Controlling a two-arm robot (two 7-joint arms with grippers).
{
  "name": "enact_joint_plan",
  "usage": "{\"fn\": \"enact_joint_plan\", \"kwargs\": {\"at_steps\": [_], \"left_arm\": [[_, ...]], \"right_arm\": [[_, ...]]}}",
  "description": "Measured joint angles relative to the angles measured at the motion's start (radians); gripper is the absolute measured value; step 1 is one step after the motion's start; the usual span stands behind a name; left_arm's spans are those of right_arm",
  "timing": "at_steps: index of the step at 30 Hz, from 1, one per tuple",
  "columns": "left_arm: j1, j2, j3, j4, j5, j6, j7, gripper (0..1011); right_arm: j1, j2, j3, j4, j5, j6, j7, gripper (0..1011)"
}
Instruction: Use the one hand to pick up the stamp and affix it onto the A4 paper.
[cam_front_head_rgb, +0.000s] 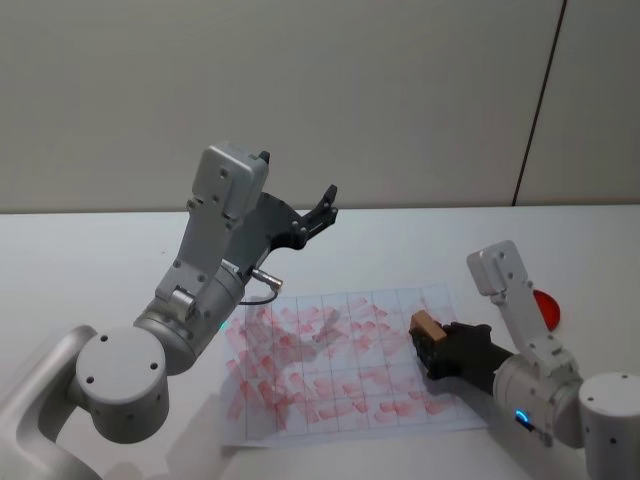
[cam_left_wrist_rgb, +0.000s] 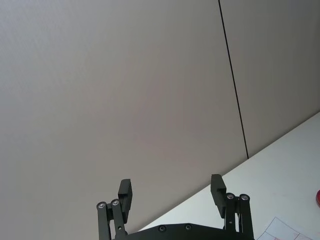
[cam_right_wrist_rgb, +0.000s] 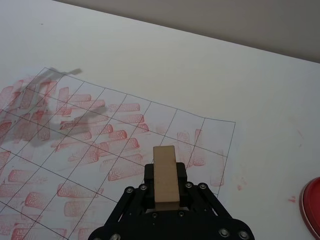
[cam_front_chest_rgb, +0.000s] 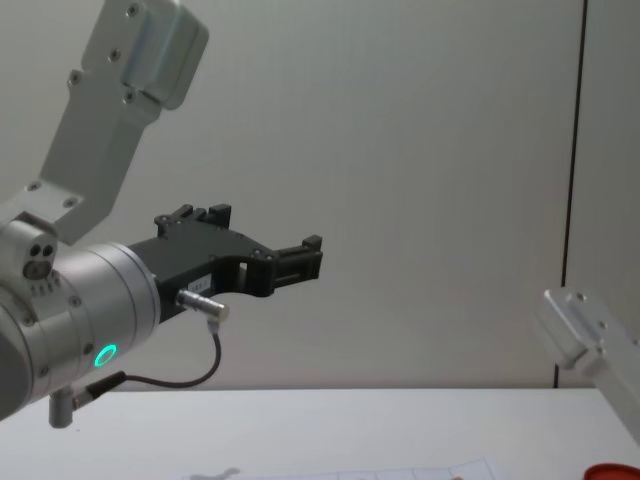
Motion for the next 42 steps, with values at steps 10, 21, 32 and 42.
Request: {"fn": "enact_joint_plan", "kwargs": {"at_steps": [10,21,32,42], "left_arm": [[0.000,0.000,0.000,0.000,0.000,0.000,0.000,1001],[0.000,0.000,0.000,0.000,0.000,0.000,0.000,1001],[0.000,0.000,0.000,0.000,0.000,0.000,0.000,1001],[0.000,0.000,0.000,0.000,0.000,0.000,0.000,1001]], "right_arm": [[-0.002,-0.001,-0.004,0.005,-0.008,0.006,0.000,226],[-0.021,0.010,-0.005,-0.033,-0.009,-0.011,-0.012,226],[-0.029,0.038,0.029,-0.136,0.030,-0.073,-0.033,226],[-0.020,0.089,0.099,-0.179,0.106,-0.118,-0.059,226]]}}
